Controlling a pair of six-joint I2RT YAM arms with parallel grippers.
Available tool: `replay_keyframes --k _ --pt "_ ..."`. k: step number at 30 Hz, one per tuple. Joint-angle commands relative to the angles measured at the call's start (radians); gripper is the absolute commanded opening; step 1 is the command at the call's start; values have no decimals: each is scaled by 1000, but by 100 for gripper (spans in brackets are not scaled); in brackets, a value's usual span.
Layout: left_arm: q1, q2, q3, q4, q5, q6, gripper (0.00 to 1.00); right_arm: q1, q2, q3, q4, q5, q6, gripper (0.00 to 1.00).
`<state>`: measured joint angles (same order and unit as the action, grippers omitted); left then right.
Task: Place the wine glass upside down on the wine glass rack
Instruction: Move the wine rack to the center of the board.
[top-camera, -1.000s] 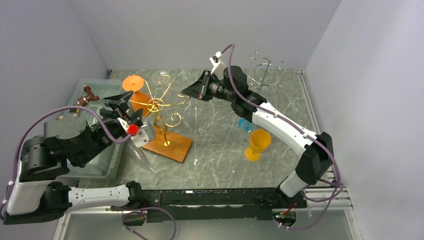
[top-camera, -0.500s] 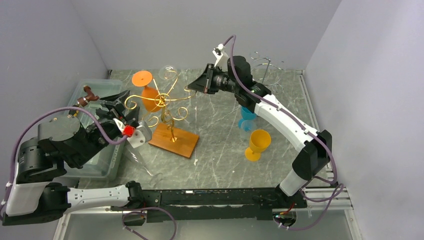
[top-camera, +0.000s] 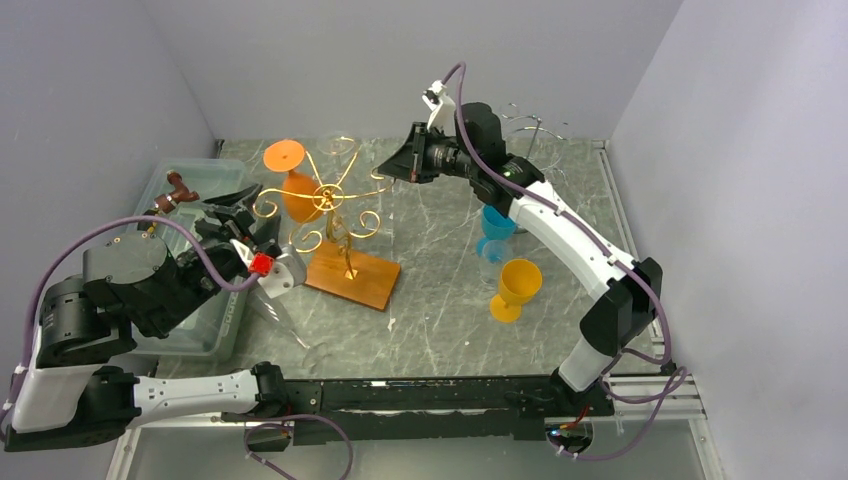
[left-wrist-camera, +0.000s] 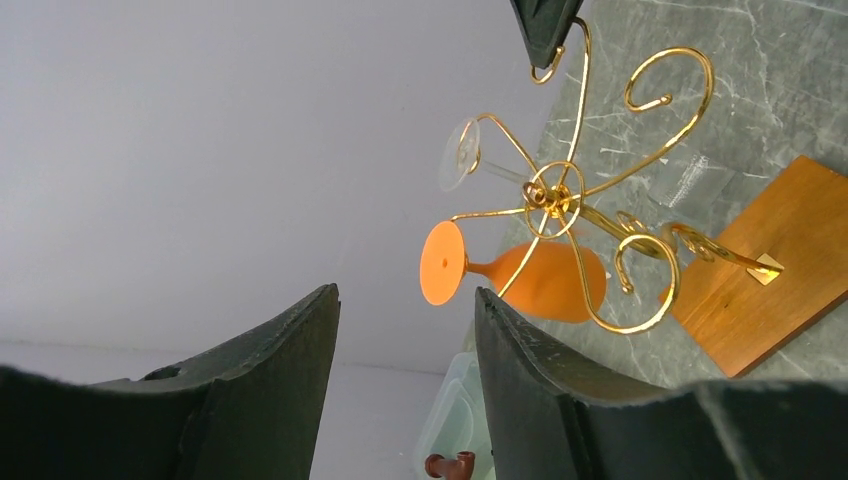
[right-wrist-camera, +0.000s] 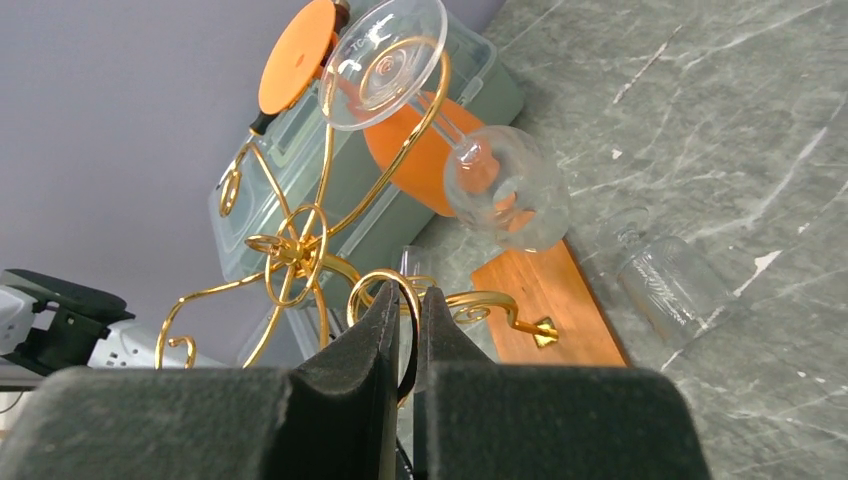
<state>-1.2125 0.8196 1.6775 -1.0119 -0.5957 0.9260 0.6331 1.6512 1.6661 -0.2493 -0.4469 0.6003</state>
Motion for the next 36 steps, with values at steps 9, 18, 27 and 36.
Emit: replay_keyframes --k 9,18,27,36 --pt "-5 7 1 0 24 -4 62 -139 -165 -43 100 -19 -84 0" --pt "-5 8 -9 -9 21 4 65 -173 -156 20 41 -57 -110 0" --pt "-5 1 -93 -9 18 -9 90 -202 -133 11 13 -100 -139 10" --pt "4 128 -219 478 60 26 97 -196 -146 -50 44 -88 -147 38"
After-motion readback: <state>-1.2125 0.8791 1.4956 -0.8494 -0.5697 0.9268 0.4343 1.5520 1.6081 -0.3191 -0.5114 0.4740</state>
